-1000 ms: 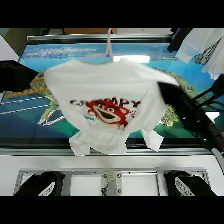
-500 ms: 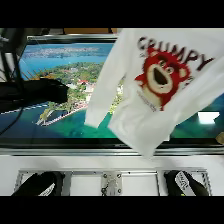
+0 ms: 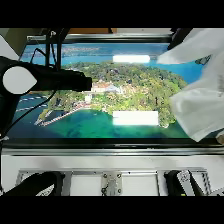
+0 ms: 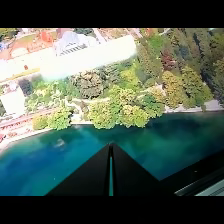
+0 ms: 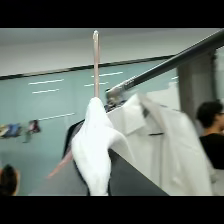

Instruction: Fold the clothes and pants, and hang the long-sleeved shirts on hangers.

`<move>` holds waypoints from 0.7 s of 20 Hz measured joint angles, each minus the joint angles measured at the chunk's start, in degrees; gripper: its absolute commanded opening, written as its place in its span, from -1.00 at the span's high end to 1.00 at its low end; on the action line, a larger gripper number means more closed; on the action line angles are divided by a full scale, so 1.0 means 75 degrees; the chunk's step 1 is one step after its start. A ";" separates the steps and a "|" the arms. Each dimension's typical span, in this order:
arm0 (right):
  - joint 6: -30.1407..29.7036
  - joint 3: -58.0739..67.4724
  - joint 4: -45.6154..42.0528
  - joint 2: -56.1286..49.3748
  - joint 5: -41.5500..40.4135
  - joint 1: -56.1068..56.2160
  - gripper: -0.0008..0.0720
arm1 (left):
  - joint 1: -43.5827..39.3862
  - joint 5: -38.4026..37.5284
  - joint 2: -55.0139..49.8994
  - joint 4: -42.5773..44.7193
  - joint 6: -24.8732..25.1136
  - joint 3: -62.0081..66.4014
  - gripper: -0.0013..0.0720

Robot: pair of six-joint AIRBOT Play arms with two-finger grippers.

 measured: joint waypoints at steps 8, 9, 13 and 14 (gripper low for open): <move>-0.0393 0.0965 -0.0012 0.0029 -0.1466 -0.0548 0.95 | -0.0009 -0.0058 -0.0318 0.0015 0.0087 0.0291 0.91; -0.0437 0.1032 -0.0009 0.0029 -0.1574 -0.0557 0.95 | -0.0006 -0.0058 -0.0323 0.0015 0.0096 0.0297 0.91; -0.0513 0.1166 -0.0012 0.0029 -0.1915 -0.0577 0.95 | -0.0003 -0.0058 -0.0332 0.0015 0.0140 0.0306 0.91; -0.0560 0.1180 -0.0032 0.0029 -0.1993 -0.0580 0.95 | -0.0006 -0.0058 -0.0332 0.0015 0.0140 0.0306 0.91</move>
